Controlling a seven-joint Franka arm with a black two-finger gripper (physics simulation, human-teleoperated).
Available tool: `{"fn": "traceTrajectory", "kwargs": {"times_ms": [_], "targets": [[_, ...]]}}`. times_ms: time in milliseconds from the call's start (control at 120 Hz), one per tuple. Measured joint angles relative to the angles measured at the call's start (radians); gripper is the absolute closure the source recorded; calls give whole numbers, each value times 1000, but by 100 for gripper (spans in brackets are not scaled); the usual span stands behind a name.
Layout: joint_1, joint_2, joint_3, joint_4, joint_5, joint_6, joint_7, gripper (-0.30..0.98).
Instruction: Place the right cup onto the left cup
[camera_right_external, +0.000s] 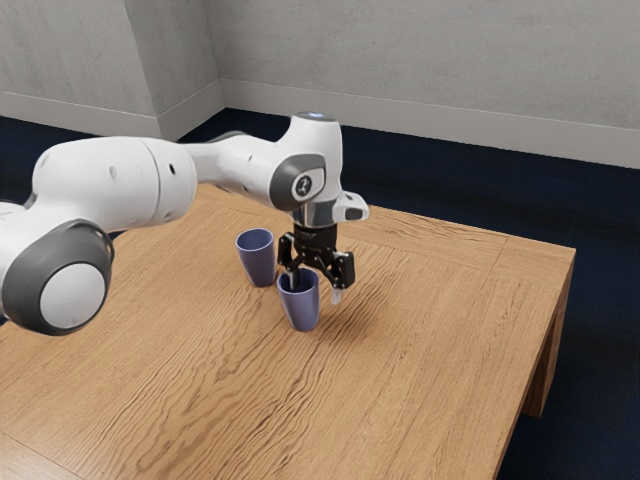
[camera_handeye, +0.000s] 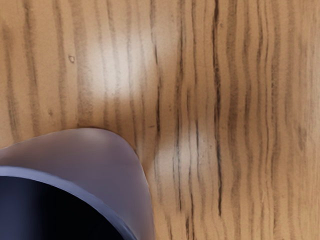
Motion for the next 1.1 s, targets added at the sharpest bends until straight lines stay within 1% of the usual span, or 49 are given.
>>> {"fn": "traceTrajectory", "kwargs": {"times_ms": [158,233,592,892,992,1100], "targets": [[0,13,0,2,1,12,-3,0],[0,16,0,2,1,17,-4,3],[-1,19,14,1,2,28,-9,32],[-8,19,22,5,6,30,-10,64],[-10,17,24,4,7,29,-10,71],[-18,10,27,3,10,26,-11,74]]}}
